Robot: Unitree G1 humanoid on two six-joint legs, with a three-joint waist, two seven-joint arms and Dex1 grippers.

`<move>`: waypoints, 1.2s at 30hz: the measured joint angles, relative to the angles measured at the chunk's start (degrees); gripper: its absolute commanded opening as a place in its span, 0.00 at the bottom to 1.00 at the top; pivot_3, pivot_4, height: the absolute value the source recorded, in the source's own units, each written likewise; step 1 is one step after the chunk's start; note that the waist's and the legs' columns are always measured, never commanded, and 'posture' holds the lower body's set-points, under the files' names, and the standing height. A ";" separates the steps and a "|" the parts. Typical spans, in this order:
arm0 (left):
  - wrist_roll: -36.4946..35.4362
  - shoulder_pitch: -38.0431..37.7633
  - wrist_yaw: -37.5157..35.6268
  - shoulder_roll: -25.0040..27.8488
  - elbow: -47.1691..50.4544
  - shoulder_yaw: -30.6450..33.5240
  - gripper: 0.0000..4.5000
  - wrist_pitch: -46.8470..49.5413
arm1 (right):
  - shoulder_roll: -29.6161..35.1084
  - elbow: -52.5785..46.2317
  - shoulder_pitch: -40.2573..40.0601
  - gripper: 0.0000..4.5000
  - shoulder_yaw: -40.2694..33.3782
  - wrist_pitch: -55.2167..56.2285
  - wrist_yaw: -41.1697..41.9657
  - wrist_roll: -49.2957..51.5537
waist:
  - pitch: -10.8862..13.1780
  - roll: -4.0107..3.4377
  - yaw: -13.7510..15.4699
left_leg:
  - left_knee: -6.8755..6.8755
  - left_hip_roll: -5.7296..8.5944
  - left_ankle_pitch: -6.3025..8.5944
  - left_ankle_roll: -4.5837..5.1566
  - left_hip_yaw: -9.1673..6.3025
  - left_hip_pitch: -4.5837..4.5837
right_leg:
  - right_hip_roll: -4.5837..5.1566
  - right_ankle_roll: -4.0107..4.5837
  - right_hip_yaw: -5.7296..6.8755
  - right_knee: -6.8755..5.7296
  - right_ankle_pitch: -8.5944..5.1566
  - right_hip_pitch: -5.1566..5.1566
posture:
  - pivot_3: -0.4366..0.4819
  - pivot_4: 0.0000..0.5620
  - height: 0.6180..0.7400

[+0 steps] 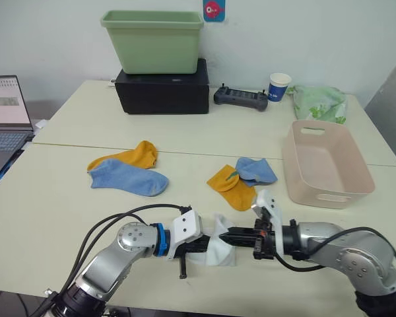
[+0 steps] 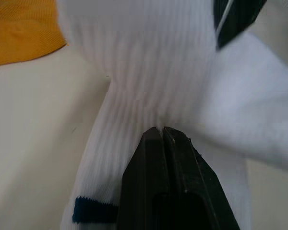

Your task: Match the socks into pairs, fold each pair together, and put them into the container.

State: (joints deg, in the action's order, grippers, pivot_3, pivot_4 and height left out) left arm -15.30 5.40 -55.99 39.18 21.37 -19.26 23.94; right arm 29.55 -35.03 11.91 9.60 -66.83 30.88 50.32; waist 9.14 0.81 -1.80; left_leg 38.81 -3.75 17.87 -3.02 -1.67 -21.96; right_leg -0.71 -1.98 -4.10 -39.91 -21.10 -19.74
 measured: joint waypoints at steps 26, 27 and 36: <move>0.57 -2.29 0.55 0.58 2.83 2.74 0.01 1.27 | 5.19 1.28 4.55 0.00 -5.25 -4.26 2.05 5.81 | 0.10 -0.11 0.32 | 0.00 0.14 0.01 0.02 -0.11 -0.17 | 0.18 0.00 0.03 0.04 0.00 -0.13 | 0.48 0.27 0.84; 0.89 -1.98 0.76 0.04 2.75 2.28 0.01 1.32 | 7.07 1.16 3.92 0.00 -6.60 -4.31 2.69 6.31 | 0.11 -0.11 0.31 | 0.00 0.13 0.01 0.02 -0.11 -0.17 | 0.17 0.00 0.02 0.04 0.00 -0.13 | 0.48 0.27 0.84; 3.89 0.94 1.81 -3.70 0.47 -1.63 0.01 -0.53 | 17.04 -0.64 -3.01 0.00 -8.53 1.76 5.33 0.38 | 0.10 -0.11 0.22 | 0.04 0.12 0.00 0.03 0.03 -0.38 | 0.12 0.00 0.03 -0.01 0.00 -0.26 | 0.48 0.27 0.84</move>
State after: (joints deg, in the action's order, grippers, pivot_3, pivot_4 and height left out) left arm -11.40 6.33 -54.18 35.47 21.84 -20.89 23.41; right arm 46.59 -35.67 8.90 1.06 -65.07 36.21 50.70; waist 9.25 0.70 -1.58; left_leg 38.85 -3.63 17.88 -2.98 -1.64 -22.33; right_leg -0.59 -1.98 -4.07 -39.91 -21.10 -20.01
